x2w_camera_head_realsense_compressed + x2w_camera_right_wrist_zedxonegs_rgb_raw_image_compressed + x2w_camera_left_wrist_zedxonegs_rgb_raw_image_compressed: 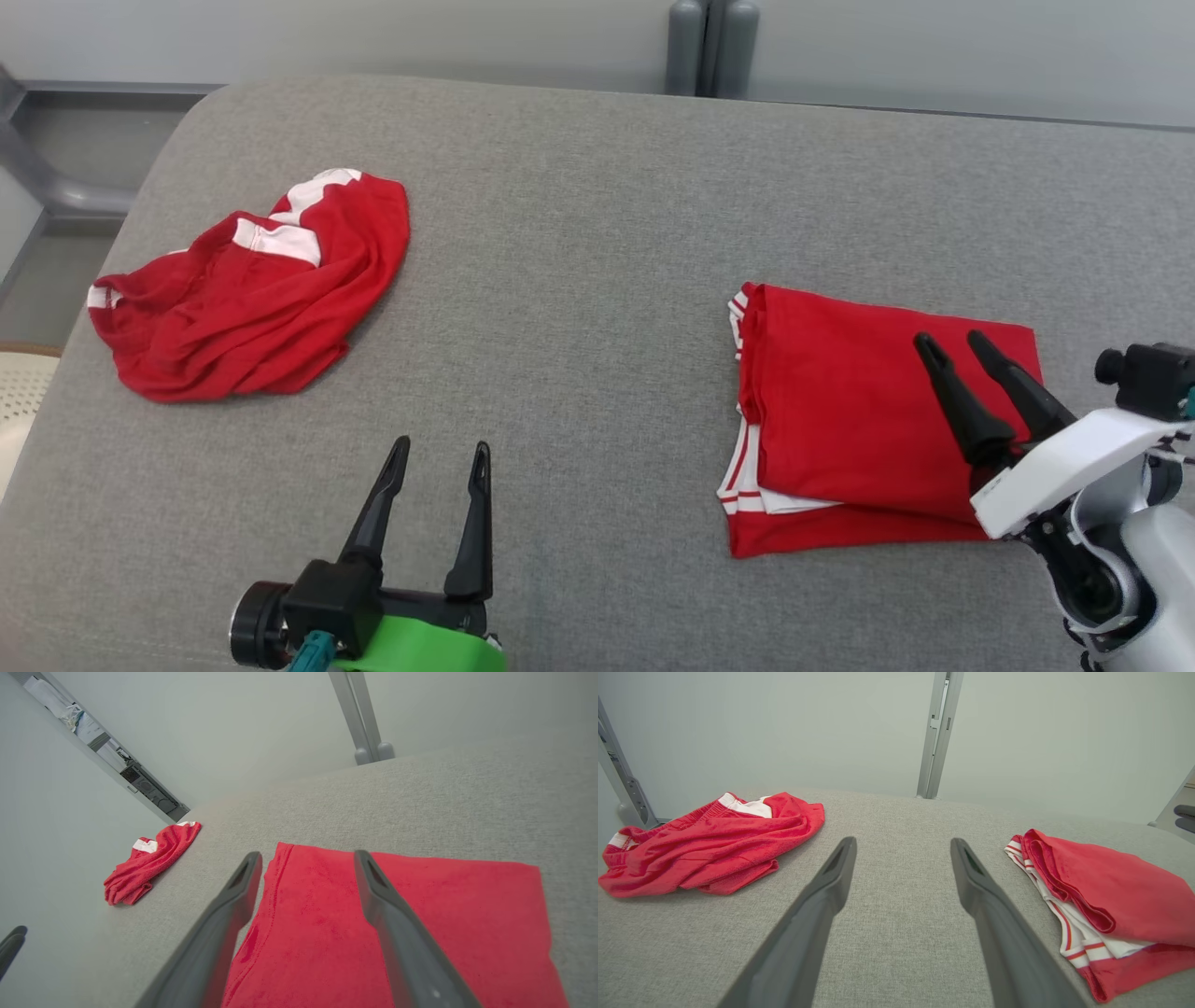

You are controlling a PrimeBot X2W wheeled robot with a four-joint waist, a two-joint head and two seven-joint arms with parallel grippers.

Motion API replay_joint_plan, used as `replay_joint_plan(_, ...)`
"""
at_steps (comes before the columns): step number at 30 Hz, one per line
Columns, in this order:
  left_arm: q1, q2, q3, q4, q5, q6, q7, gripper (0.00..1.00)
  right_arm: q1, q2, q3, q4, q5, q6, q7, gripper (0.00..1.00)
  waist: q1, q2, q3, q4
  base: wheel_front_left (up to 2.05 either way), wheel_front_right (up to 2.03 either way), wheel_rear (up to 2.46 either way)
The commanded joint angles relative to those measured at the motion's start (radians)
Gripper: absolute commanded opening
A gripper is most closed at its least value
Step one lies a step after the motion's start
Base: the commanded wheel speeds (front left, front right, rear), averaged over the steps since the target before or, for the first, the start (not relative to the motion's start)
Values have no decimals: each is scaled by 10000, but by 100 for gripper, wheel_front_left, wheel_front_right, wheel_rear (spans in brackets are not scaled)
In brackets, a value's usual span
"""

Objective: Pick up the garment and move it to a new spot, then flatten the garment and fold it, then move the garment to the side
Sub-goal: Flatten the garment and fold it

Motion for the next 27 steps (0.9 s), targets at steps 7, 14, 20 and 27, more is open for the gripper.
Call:
replay_joint_plan(7, 440, 16, 704, -150, -132, 56, -27, 100, -444, 791, 892, 1922, -2978, -1, -2873, 100, 0, 0, -741, -1218, 0, 0, 0)
replay_joint_plan(14, 978, 15, 1254, -535, 130, 63, -27, 100, 449, 2236, -241, 1043, -5719, -4, -2916, 100, 0, 0, -1389, -1944, 0, 0, 0)
replay_joint_plan(20, 1326, 15, 1597, -734, 347, 364, -27, 100, 1202, 2950, -966, 631, -7161, -8, -2918, 100, 0, 0, -1761, -2262, 0, 0, 0)
replay_joint_plan(27, 1582, 16, 1644, -391, 837, 473, -27, 100, 1976, 3369, -1236, 714, -7996, -8, -2918, 100, 0, 0, -1958, -2306, 0, 0, 0)
